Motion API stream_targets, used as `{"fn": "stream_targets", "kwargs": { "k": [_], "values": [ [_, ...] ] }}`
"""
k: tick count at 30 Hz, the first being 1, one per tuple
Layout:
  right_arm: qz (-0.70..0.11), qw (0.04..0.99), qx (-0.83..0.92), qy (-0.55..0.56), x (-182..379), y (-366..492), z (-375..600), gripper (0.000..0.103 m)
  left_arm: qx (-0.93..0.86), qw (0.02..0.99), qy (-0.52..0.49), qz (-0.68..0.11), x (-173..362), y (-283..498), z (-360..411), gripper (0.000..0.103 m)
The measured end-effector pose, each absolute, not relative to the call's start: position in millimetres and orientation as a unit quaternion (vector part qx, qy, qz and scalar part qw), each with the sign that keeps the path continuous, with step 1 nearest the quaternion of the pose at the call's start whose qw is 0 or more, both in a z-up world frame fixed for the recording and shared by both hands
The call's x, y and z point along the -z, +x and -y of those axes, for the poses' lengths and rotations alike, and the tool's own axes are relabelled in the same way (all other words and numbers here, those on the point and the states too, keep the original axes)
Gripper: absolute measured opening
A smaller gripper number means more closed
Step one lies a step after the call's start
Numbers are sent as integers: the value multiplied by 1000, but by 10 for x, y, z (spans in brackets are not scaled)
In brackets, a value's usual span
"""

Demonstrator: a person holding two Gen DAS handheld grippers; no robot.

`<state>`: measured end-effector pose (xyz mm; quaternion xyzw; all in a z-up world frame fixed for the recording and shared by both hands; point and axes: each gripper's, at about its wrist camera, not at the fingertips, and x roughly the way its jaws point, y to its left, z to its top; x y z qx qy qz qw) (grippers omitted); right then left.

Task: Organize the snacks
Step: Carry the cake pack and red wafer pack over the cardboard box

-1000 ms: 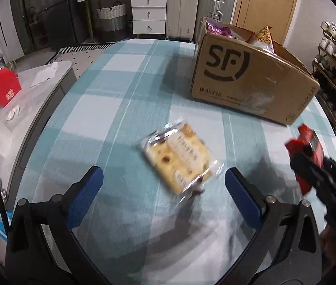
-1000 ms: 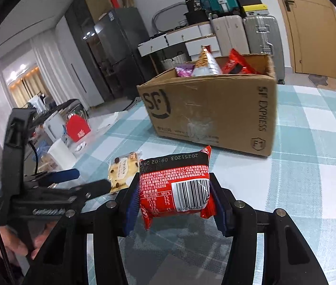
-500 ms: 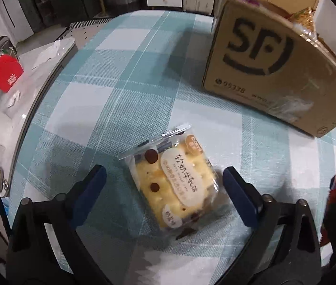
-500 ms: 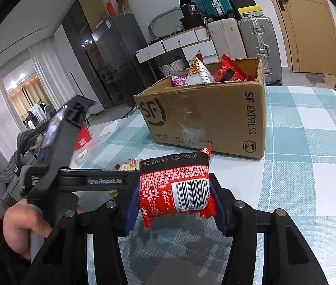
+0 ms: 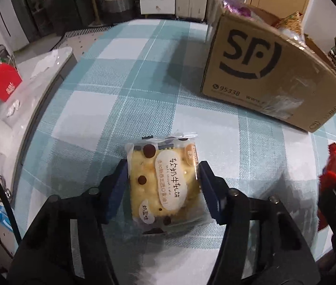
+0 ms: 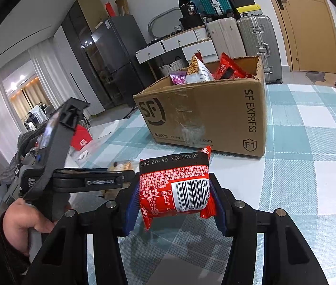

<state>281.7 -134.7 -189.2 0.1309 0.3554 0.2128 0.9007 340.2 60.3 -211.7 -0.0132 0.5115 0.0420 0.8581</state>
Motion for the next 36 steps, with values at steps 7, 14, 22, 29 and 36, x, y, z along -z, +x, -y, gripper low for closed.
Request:
{"fn": "stream_targets", "kwargs": {
  "k": [7,14,22,29,36],
  "values": [
    [-356,899,-210,143,1878,2854,1343,53,-18,873,-20,-487,1825,3152,-641,56],
    [-348,893,-229,168,1596,2775,1331,53,15,888,-39,-458,1423,2807,-738,56],
    [-317,909,-232,139,1020,2491,1313,53,53,905,-46,-419,1032,2540,-775,56],
    [-296,915,-240,134,529,2351,1365,53,87,916,-29,-391,632,2542,-755,57],
    [-278,922,-243,120,31,2469,1443,53,114,919,-7,-378,151,2741,-702,57]
  ]
}}
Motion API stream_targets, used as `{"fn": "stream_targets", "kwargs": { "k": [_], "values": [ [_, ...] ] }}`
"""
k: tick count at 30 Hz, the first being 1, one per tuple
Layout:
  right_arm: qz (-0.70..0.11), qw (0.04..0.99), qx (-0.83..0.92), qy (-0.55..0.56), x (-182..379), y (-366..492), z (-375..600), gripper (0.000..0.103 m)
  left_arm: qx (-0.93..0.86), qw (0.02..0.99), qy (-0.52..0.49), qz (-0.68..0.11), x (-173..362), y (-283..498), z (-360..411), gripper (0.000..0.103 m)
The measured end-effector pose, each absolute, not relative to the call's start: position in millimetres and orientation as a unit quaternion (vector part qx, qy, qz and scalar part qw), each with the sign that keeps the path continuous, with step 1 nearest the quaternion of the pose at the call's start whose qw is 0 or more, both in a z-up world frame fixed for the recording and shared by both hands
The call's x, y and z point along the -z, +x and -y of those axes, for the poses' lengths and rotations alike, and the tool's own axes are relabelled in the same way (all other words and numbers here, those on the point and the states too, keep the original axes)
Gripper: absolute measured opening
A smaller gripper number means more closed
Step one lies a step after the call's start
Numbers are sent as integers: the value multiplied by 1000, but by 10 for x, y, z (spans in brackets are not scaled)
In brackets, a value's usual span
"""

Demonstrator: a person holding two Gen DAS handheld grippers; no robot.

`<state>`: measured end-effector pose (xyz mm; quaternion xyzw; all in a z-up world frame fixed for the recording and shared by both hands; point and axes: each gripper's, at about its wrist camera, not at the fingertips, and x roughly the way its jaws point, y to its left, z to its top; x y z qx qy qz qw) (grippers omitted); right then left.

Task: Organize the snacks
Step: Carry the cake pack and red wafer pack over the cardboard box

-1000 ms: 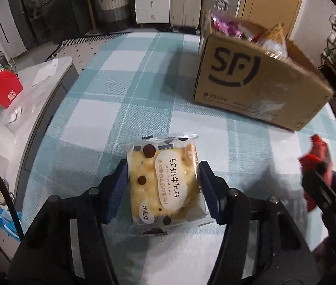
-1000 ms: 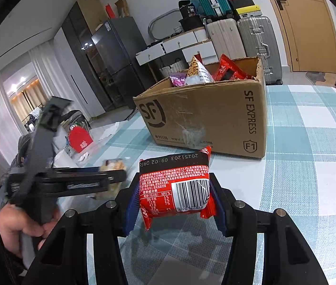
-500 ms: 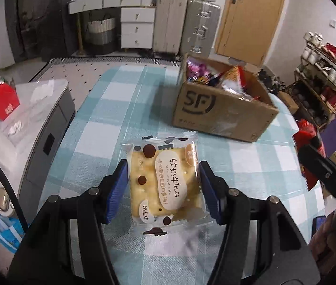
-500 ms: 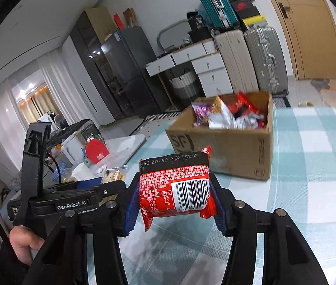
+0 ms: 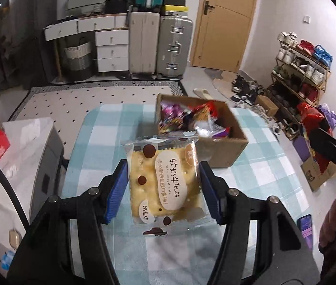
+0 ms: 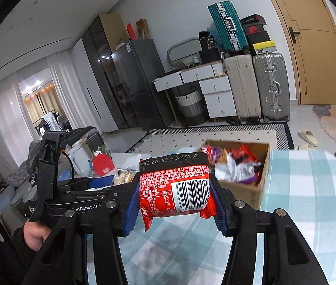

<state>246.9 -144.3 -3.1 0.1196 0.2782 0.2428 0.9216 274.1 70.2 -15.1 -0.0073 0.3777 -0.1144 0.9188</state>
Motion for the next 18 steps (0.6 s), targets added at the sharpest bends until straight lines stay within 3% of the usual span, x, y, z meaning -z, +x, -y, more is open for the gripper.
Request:
{"fn": "stream_targets", "kwargs": {
  "k": [18],
  "values": [
    [-275,941,-191,54,-869,3411,1443,53,102,939,26,-327,-868,3710,-318,57]
  ]
}}
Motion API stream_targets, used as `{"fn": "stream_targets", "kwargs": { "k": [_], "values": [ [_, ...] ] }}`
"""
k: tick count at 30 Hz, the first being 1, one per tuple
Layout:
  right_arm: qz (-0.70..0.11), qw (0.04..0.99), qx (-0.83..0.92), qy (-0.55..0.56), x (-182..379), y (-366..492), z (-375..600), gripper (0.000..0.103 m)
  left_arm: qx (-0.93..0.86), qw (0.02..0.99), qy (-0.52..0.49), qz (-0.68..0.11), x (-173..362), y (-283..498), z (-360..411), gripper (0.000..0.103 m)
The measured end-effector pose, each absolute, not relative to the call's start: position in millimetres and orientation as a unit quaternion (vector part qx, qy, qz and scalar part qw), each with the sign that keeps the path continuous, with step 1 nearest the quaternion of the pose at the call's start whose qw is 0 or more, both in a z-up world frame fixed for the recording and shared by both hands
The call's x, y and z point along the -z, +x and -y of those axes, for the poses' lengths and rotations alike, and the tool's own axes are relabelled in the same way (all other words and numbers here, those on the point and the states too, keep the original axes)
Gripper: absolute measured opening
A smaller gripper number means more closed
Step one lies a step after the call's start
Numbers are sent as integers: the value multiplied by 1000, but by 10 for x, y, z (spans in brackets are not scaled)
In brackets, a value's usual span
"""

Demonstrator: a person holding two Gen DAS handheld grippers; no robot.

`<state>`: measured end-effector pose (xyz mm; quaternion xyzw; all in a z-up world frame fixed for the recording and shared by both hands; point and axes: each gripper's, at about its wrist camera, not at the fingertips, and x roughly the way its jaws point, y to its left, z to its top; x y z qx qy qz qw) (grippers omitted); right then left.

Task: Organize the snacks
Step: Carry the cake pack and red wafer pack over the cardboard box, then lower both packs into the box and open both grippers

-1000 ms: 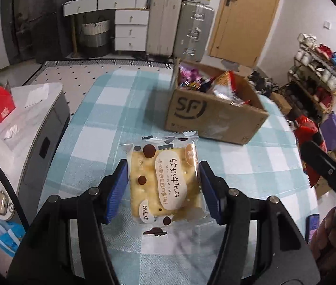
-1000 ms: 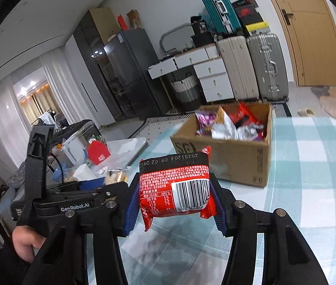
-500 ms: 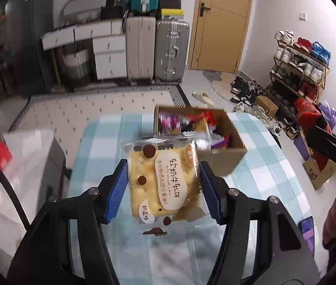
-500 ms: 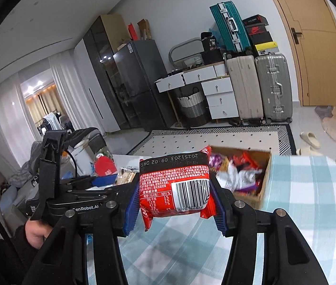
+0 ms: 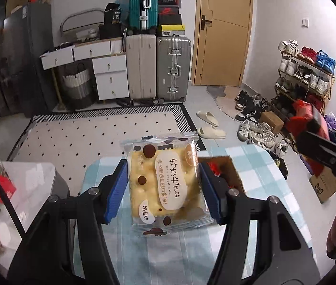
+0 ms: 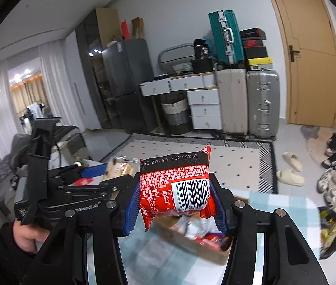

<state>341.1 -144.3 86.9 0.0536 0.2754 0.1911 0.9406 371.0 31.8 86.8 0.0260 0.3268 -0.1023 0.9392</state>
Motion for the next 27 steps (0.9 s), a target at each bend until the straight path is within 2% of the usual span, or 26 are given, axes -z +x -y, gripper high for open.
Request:
{"fn": "stream_targets", "kwargs": {
  "k": [9,27],
  "values": [
    [-297,938,-166,66,-839,3951,1625,53,117,931,27,-346,-771,4173,-58,57],
    [-383,909,-141,82,315,4757,1831,53,129,895,45,-424,386,4992,424,57]
  ]
}}
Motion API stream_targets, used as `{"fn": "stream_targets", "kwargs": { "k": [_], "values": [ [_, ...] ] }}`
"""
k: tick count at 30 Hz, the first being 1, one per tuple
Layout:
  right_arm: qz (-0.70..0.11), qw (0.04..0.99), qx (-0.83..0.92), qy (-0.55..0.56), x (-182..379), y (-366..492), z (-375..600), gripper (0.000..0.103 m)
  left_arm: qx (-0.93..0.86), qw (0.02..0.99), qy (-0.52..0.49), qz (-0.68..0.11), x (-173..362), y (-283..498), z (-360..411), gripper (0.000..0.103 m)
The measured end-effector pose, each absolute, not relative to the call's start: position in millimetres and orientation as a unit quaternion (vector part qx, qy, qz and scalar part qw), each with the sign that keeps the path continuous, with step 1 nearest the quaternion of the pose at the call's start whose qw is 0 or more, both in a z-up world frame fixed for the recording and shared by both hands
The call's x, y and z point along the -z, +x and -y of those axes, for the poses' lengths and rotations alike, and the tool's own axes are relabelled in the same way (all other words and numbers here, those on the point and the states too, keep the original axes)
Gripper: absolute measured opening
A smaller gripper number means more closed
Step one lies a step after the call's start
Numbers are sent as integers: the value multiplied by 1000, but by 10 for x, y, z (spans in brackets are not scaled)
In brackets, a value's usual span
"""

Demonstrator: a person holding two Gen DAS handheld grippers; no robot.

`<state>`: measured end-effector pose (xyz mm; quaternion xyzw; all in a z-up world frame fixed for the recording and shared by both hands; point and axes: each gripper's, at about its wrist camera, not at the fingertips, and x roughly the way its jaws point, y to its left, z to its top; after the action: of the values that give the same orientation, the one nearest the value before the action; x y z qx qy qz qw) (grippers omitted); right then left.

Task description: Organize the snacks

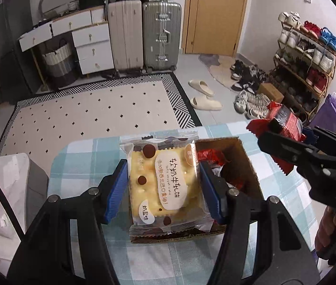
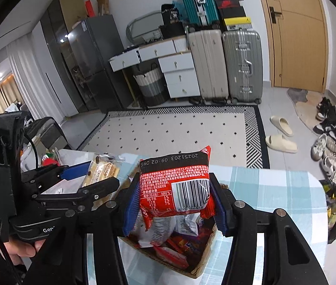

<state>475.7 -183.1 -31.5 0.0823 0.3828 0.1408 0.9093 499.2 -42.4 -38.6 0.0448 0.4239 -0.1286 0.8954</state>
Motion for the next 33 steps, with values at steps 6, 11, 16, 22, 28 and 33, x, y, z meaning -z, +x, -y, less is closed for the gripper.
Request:
{"fn": "stream_targets", "kwargs": {
  "k": [6,11,16,22,28,33],
  "values": [
    [-402,902,-141,69,550,4888,1809,53,129,886,37,-443,619,5179,478,57],
    [-412,898,-140,61,706,4943,1784,53,140,873,39,-465,810,5318,497,57],
    [-422,894,-138,60,815,4962,1762,53,146,867,28,-476,928,5455,483,57],
    [-440,885,-143,58,955,4968,1737,60,135,871,14,-471,883,5434,390,58],
    [-429,890,-144,64,897,4890,1791,63,123,885,24,-447,748,5277,293,65],
    [-416,894,-154,63,745,4778,1785,63,121,897,27,-424,541,5022,250,72]
  ]
}}
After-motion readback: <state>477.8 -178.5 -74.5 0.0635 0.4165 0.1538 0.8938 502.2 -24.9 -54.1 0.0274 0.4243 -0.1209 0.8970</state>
